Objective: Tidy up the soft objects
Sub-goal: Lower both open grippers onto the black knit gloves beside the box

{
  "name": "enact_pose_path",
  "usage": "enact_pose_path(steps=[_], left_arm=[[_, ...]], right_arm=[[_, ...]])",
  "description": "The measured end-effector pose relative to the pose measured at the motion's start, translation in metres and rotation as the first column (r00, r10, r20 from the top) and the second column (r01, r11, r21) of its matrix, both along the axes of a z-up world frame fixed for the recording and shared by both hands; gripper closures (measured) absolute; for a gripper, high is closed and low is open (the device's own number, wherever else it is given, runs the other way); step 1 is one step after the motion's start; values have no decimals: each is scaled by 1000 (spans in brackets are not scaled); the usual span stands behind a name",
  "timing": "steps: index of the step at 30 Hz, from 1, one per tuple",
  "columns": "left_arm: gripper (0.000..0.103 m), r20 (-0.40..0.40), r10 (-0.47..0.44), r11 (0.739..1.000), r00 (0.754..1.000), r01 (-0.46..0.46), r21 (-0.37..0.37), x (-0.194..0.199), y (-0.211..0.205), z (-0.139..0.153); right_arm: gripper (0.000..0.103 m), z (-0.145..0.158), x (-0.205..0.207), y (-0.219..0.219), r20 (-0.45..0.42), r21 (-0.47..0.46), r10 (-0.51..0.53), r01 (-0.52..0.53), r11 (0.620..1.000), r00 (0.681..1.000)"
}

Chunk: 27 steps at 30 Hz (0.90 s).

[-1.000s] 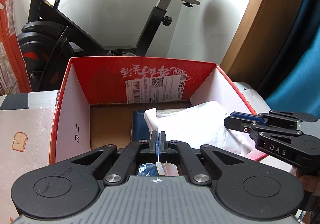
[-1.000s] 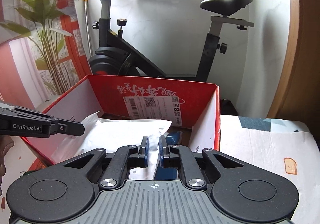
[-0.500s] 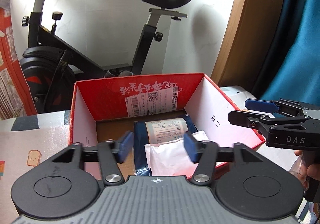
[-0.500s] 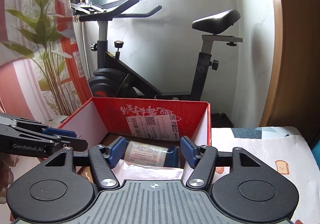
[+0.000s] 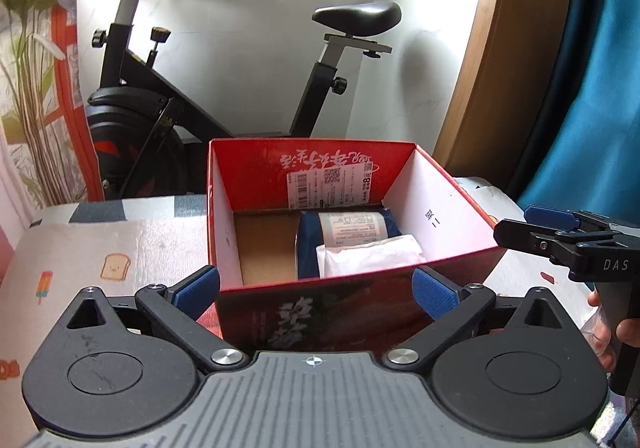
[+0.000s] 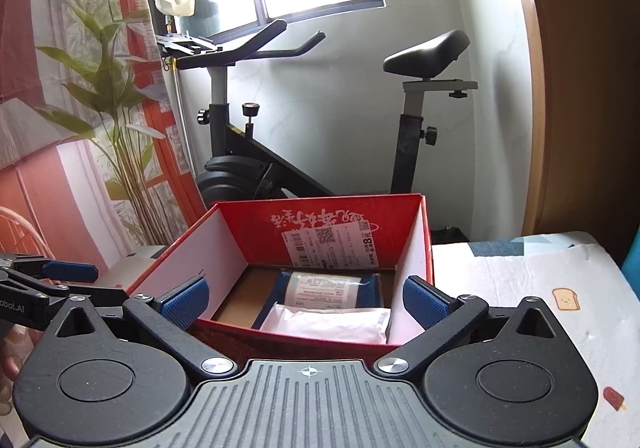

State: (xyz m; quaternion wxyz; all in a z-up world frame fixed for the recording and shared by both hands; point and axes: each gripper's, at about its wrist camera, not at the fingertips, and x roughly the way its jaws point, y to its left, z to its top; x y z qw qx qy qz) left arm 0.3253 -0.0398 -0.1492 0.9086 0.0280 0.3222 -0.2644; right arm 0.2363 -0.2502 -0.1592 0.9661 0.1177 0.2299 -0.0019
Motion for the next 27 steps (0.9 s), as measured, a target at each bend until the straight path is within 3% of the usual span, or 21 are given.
enact_pose_path(steps=[10,16,20,25,27], left_arm=[[0,-129,58,994,990,-69,-80,-34,29,-41],[0,-197,99,985,975,-125,-122,-49,37,-65],[1,-220,99,986,970,-125,-107,-53,34,-76],[1,-240,94,986,966,-124,-114,-58,30,-85],[2,-249,93,987,964,-123,-107,-58,29,-88]], right_arm=[[2,-39,-30,17,-86,26,30,-28,999,996],[10,-72,-46,24,-150,65,46,-36,997,988],[14,-94,-53,30,-191,100,69,-51,994,979],[26,-112,-53,33,-235,144,85,-51,988,968],[35,-114,-53,33,-242,145,84,-50,988,967]])
